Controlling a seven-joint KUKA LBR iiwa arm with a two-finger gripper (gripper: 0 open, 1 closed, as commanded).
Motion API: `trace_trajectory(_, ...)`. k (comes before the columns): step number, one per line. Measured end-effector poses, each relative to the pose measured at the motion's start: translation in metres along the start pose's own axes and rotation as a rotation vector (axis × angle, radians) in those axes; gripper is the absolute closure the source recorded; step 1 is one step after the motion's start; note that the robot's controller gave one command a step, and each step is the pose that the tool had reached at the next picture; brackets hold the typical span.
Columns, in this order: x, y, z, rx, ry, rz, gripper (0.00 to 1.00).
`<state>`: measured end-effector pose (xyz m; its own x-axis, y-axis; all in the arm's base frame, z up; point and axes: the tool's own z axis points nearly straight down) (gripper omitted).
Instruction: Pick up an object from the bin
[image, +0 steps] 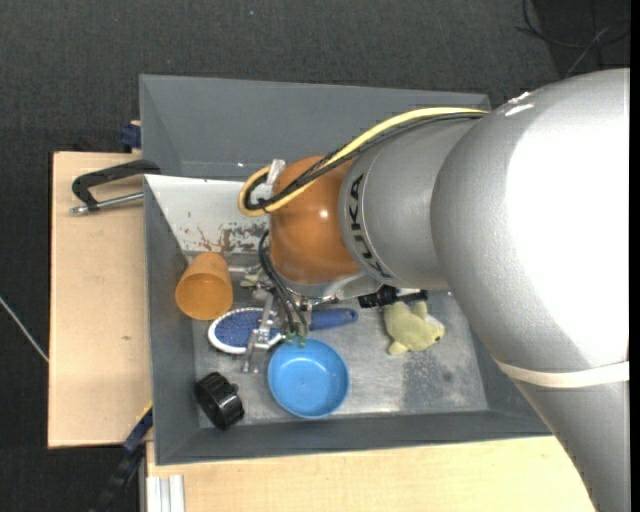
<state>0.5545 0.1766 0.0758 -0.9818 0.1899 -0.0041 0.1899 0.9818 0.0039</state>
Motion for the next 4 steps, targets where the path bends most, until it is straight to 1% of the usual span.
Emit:
trace_trajectory(1, -0.001, 0.001, -0.001, 0.0, 0.0, 0.0, 0.0)
trace_trajectory(2, -0.002, 0.002, -0.002, -0.002, -0.002, 0.0, 1.0)
trace_trajectory(3, -0.003, 0.003, -0.057, -0.002, -0.003, -0.001, 1.0)
trace_trajectory(4, -0.004, 0.004, -0.074, -0.001, -0.001, -0.002, 1.0)
